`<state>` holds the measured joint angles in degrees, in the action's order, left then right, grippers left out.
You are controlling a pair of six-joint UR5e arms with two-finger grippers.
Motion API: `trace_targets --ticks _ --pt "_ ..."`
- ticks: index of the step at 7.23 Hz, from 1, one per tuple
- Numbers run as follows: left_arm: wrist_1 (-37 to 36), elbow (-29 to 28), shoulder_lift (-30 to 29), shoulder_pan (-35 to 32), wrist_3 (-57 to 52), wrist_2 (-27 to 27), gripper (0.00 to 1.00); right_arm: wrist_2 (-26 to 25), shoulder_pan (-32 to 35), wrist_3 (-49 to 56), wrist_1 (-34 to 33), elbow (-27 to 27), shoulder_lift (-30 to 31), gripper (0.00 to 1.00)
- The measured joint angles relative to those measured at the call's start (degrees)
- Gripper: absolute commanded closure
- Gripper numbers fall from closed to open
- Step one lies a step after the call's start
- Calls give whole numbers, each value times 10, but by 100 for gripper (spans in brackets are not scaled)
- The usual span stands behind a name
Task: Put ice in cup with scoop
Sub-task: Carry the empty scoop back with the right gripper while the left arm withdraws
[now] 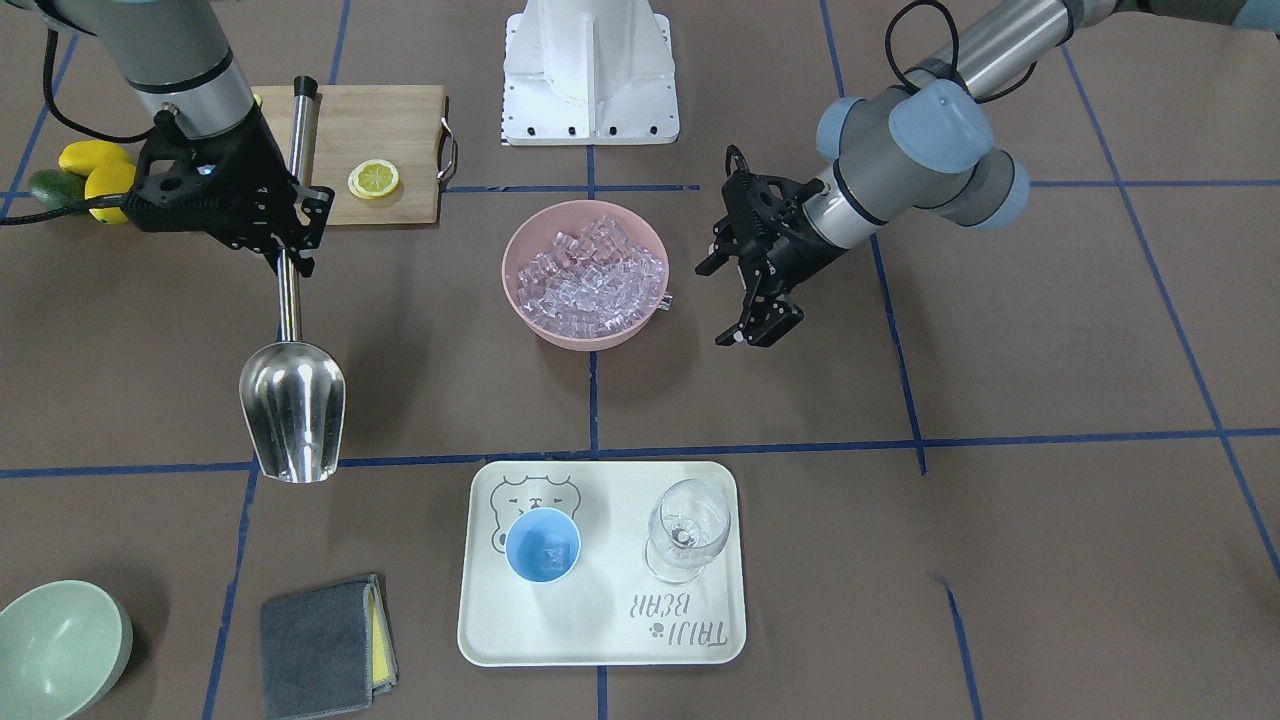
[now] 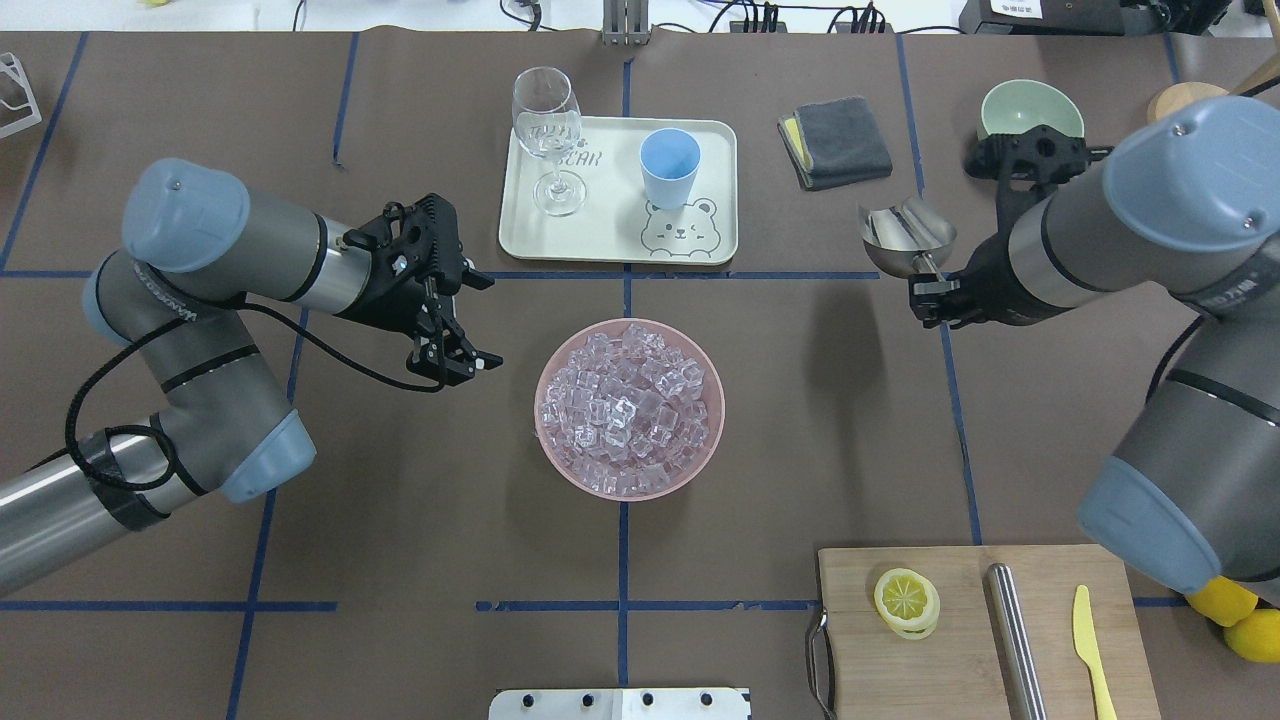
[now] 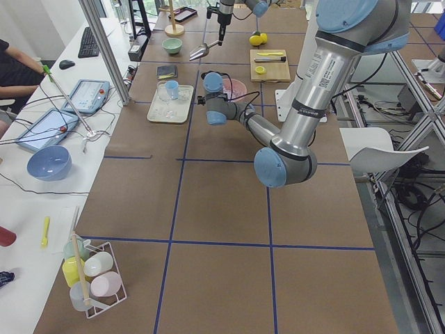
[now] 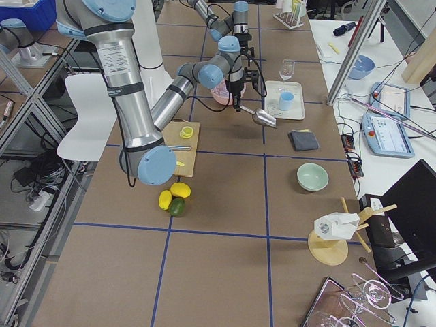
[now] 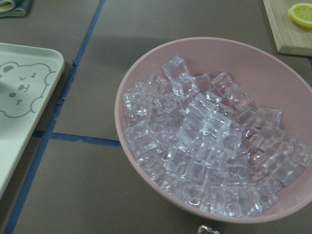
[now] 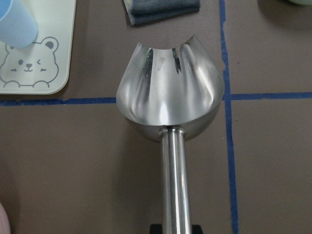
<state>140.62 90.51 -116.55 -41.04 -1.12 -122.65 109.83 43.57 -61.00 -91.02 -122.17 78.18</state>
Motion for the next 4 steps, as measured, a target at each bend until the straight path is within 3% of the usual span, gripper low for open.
trace_targets --ticks 4 --pt "-7 -2 24 -119 -6 -26 0 -36 -11 -55 202 -10 178 100"
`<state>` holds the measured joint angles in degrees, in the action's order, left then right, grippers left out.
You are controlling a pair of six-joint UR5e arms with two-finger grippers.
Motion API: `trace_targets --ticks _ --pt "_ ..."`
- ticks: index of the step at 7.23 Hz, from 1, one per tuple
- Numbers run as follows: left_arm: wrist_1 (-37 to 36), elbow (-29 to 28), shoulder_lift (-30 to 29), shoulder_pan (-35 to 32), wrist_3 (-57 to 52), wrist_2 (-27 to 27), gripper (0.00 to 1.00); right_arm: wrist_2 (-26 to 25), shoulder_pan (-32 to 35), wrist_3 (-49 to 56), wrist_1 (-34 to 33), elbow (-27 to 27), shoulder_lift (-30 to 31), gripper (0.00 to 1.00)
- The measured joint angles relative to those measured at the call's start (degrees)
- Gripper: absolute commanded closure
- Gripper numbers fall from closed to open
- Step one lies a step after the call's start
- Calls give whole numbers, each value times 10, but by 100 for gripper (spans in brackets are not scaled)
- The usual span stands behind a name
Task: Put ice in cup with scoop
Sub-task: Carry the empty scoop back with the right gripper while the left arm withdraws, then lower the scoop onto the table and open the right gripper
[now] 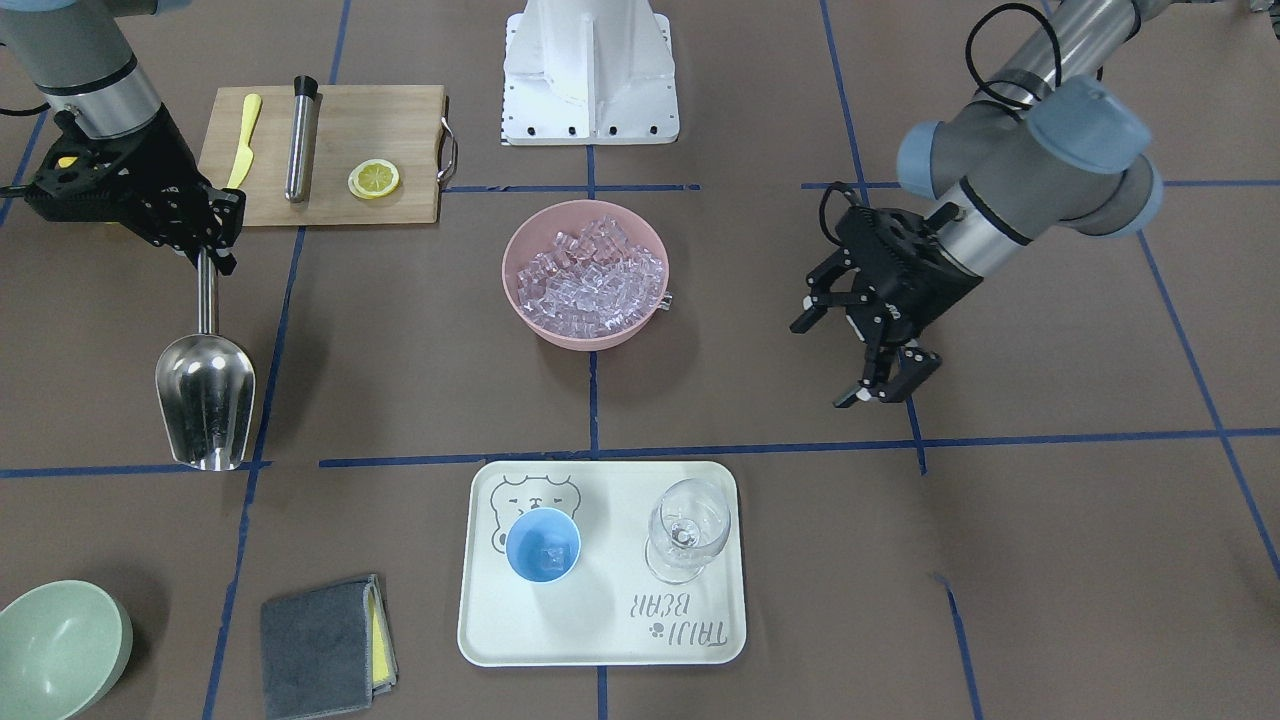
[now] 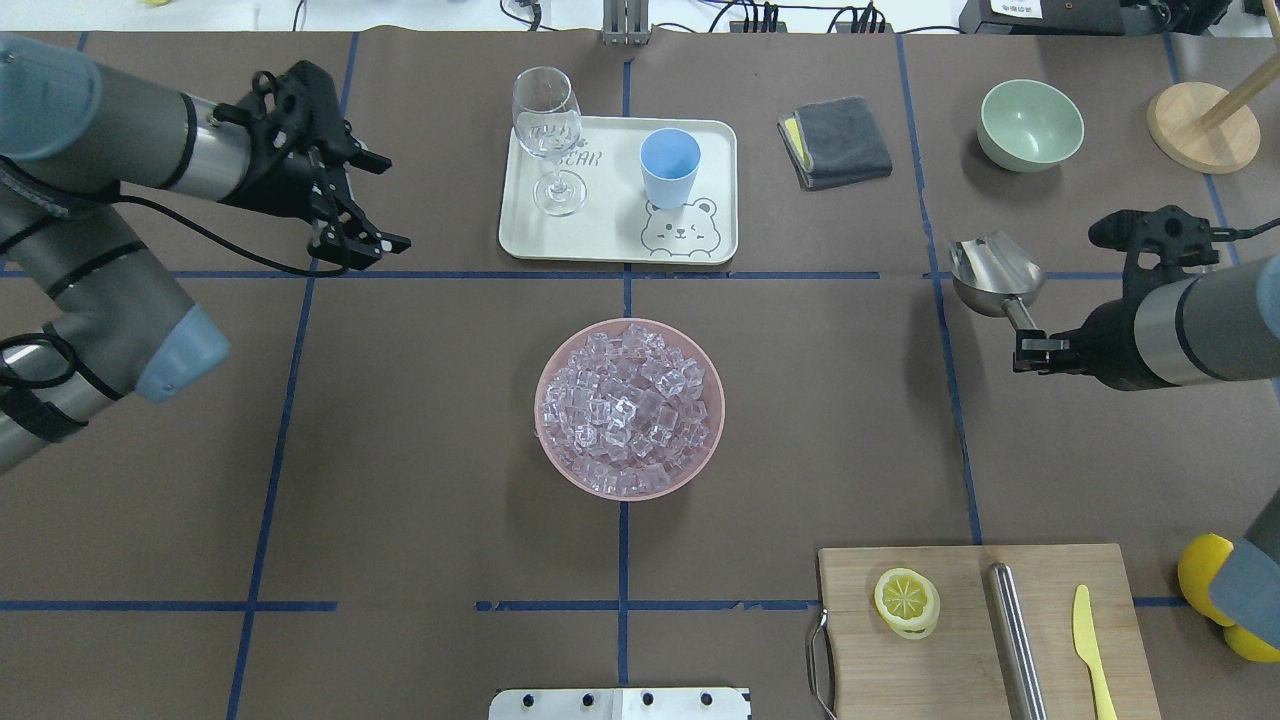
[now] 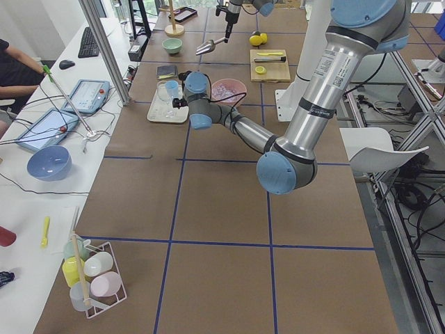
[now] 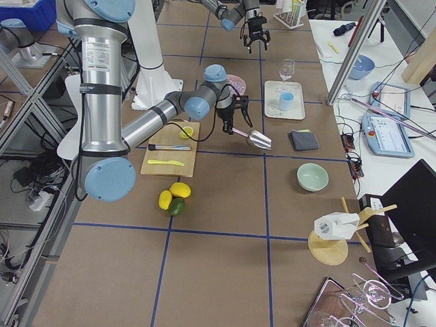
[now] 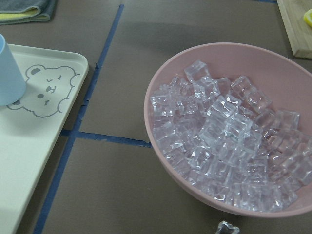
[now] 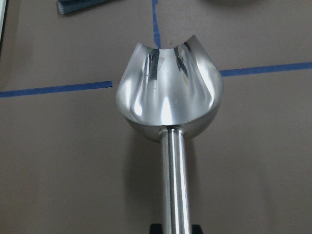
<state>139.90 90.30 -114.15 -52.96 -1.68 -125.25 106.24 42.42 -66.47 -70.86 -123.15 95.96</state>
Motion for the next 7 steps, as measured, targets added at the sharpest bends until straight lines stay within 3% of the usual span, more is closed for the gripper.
trace_targets --ticks 2,3,5,7 --pt "-30 0 31 -54 3 -50 0 -72 -49 -33 81 -2 62 100" --pt "-93 2 36 -71 3 -55 0 -109 -77 -45 118 -2 90 100" --pt "-287 29 21 -93 2 -19 0 -189 -139 -76 164 0 128 100" --pt "-389 52 20 -117 1 21 0 -270 -208 -122 174 10 136 100"
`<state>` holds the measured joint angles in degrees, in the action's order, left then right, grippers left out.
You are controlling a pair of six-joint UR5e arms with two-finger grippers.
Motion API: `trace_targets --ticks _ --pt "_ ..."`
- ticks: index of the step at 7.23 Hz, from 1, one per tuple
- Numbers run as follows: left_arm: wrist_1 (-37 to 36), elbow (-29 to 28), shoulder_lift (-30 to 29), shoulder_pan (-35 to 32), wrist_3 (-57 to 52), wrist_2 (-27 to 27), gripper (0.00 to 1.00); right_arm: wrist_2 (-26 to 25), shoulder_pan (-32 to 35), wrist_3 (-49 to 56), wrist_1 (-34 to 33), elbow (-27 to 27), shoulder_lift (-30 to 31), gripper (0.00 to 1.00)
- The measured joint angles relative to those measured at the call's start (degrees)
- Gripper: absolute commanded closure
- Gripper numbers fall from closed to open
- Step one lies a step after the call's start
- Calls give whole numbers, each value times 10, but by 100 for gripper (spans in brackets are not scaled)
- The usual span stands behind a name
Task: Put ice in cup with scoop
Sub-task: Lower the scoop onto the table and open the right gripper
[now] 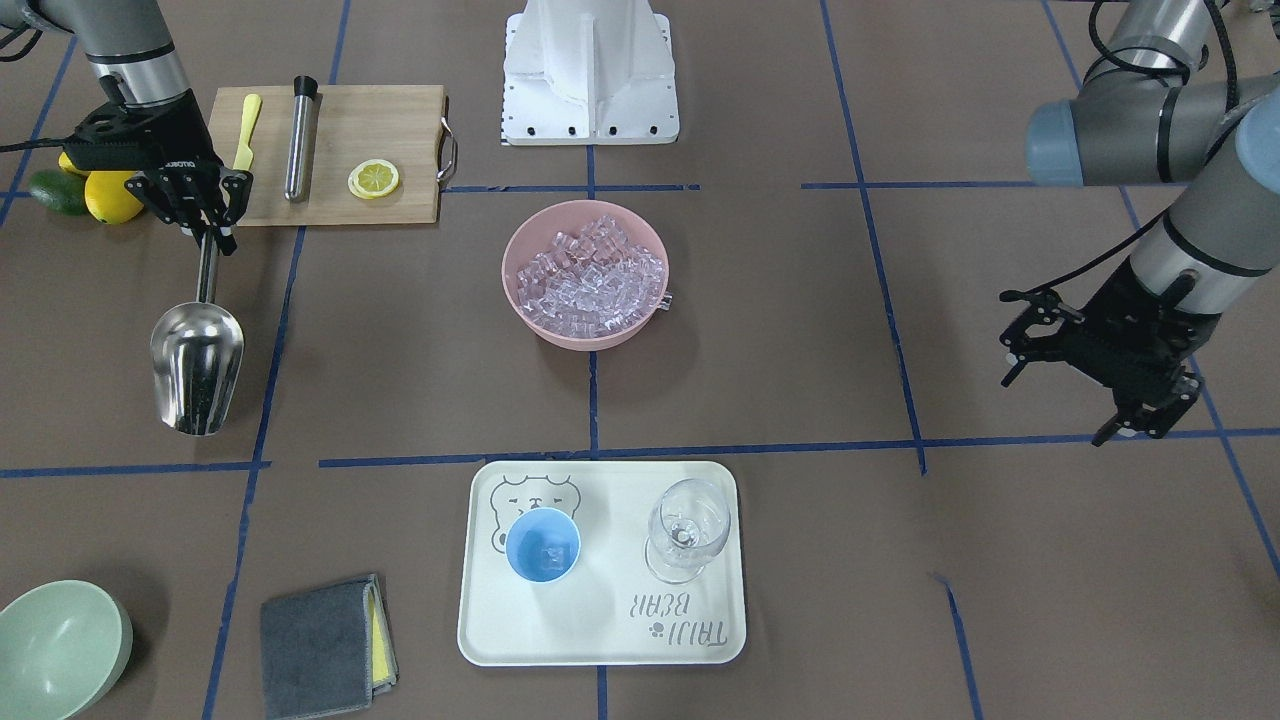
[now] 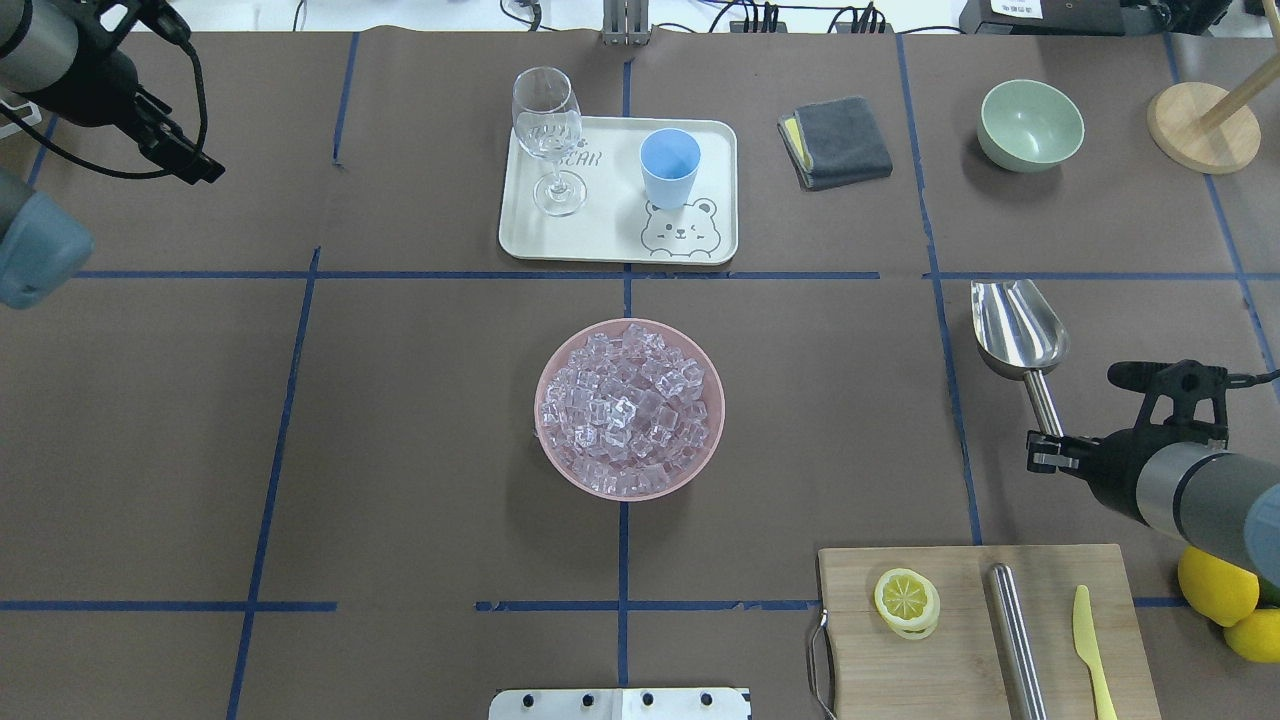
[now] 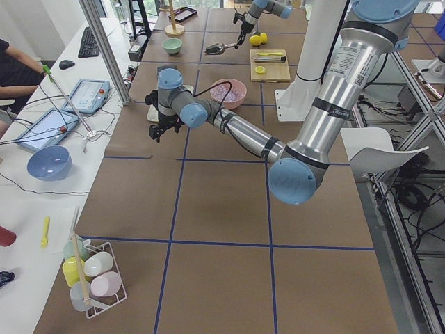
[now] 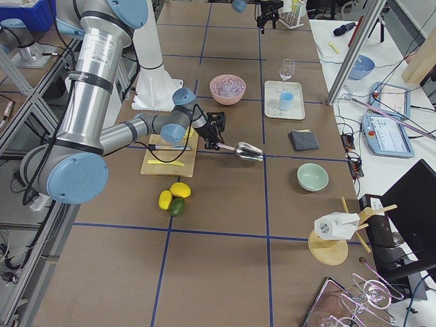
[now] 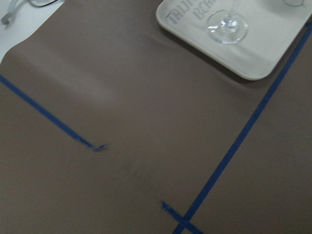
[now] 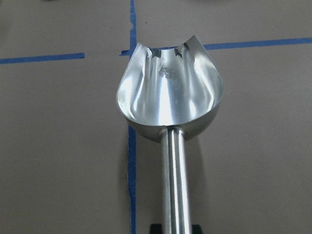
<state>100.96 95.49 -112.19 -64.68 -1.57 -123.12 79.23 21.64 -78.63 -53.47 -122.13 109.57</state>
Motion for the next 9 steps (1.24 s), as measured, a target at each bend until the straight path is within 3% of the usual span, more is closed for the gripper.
trace_targets --ticks 2,5,6,7,9 --pt "-85 1 4 -19 0 7 0 -47 -36 -27 15 20 1 100" --pt "-113 1 7 -24 0 9 0 -90 -56 -40 42 49 5 100" --pt "-119 1 7 -25 0 9 0 -91 -60 -40 45 51 6 63" --pt "-125 2 6 -25 0 9 0 -90 -63 -40 46 52 6 46" --pt "-130 3 7 -25 0 9 0 -89 -67 -40 47 57 6 0"
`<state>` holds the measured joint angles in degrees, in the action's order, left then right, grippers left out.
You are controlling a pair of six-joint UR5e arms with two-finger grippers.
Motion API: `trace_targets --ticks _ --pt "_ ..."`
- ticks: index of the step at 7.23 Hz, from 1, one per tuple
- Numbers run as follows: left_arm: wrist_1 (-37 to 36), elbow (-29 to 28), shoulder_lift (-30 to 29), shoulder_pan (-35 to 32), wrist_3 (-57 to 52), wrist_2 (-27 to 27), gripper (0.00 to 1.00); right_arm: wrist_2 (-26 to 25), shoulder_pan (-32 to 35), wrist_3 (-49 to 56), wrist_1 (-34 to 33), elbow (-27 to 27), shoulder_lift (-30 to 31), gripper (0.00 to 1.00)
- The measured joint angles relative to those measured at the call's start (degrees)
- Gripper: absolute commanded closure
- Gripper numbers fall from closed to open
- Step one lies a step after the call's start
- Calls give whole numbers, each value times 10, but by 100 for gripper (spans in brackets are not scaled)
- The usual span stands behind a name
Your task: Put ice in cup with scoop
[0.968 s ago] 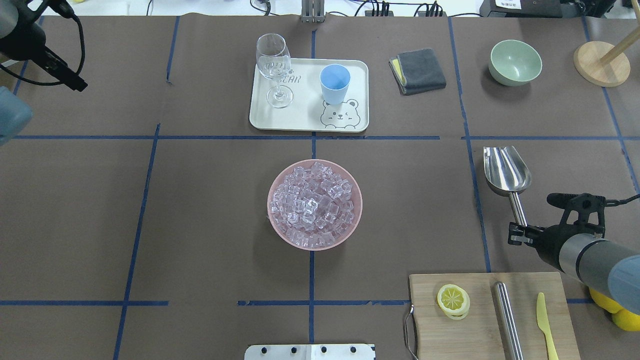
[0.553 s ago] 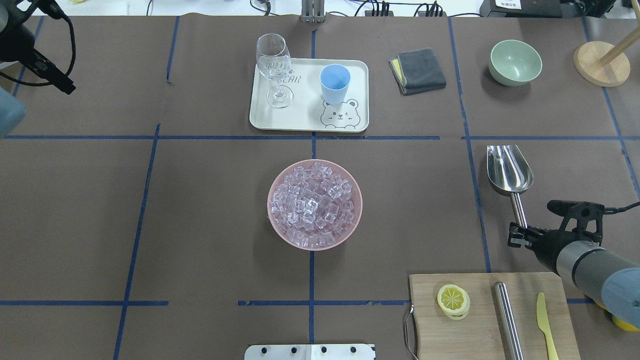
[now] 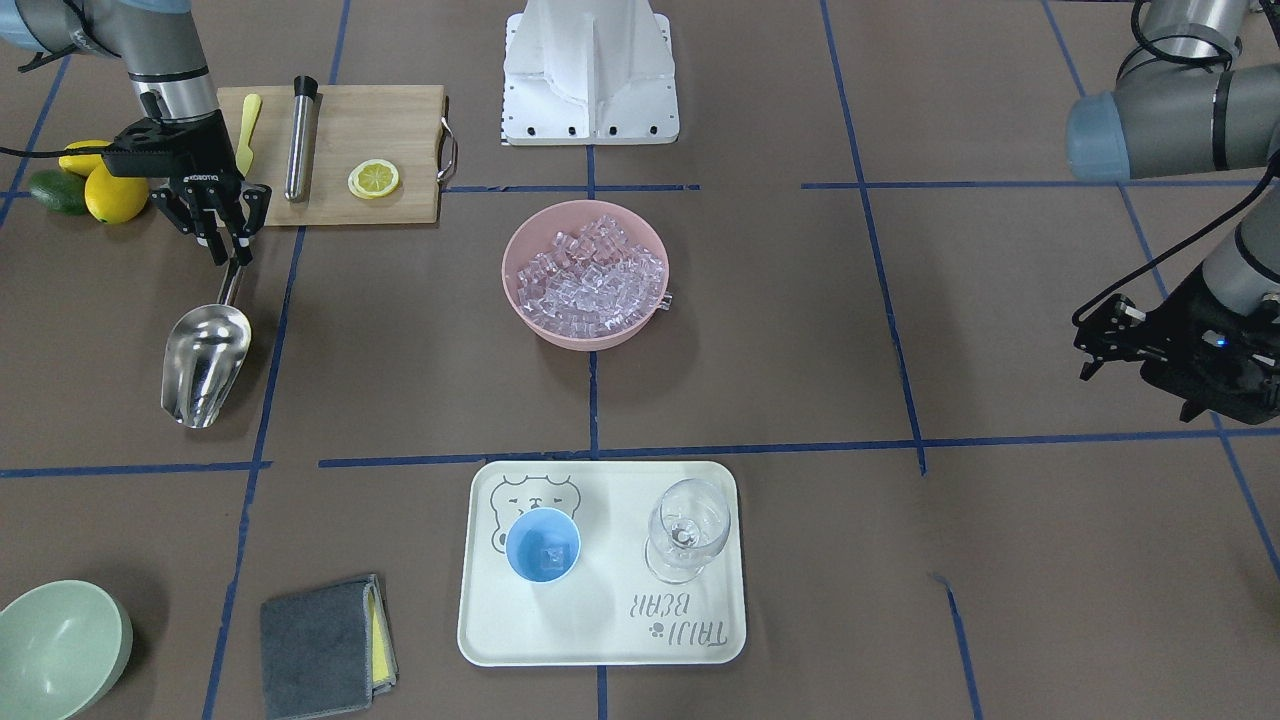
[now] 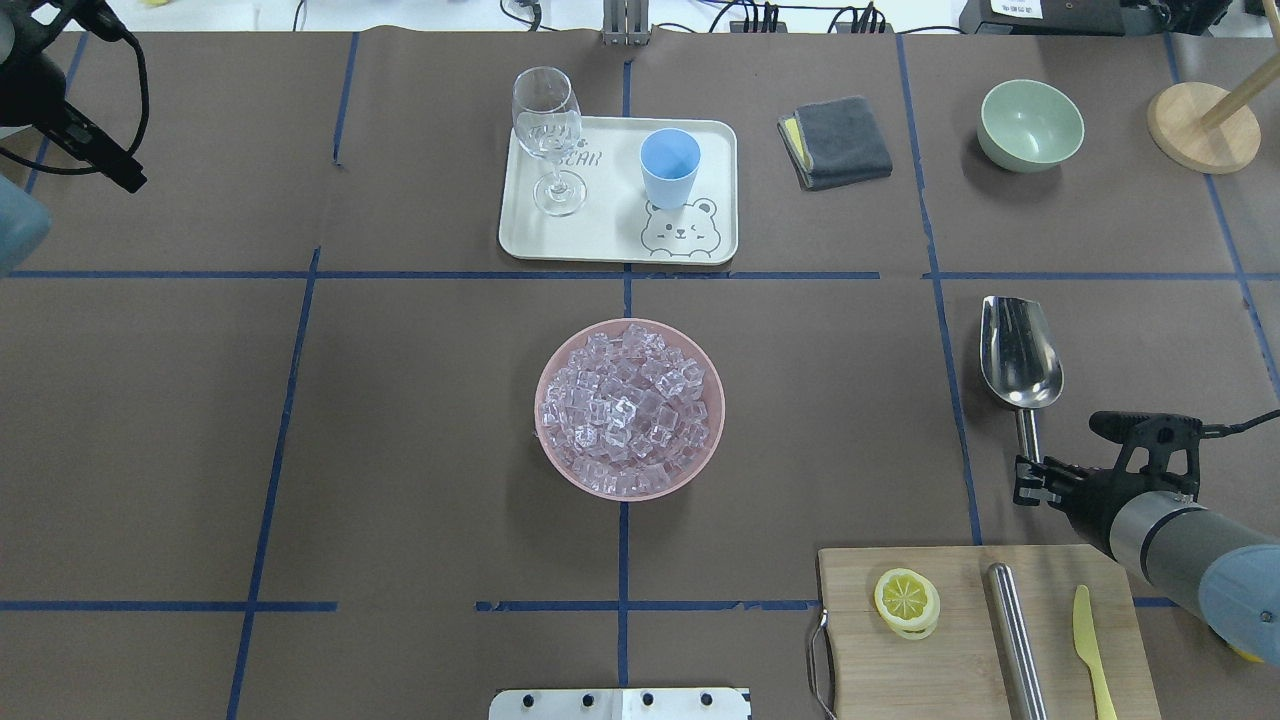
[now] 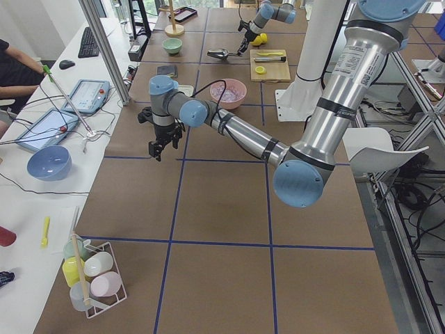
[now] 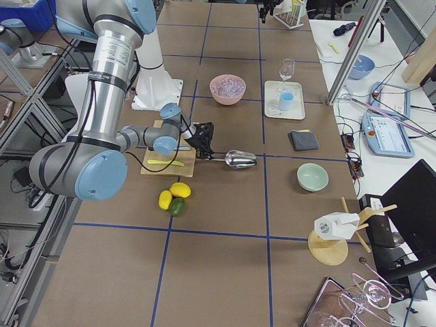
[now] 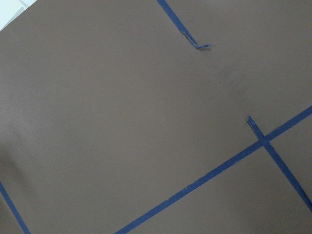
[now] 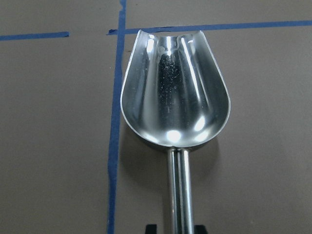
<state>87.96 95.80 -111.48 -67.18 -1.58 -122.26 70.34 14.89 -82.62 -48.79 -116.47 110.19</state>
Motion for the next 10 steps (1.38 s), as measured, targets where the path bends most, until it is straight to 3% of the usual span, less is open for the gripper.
trace_targets --ticks 4,5,7,10 --pt "-24 1 2 -9 -1 2 0 5 1 1 1 -10 1 0" --pt "-43 1 5 -22 -1 2 0 30 14 5 0 -17 -1 0" --pt "-61 2 22 -72 -1 -6 0 169 117 50 0 -26 -9 0" --pt "-61 -1 82 -139 -9 -99 0 368 320 224 -9 14 -24 0"
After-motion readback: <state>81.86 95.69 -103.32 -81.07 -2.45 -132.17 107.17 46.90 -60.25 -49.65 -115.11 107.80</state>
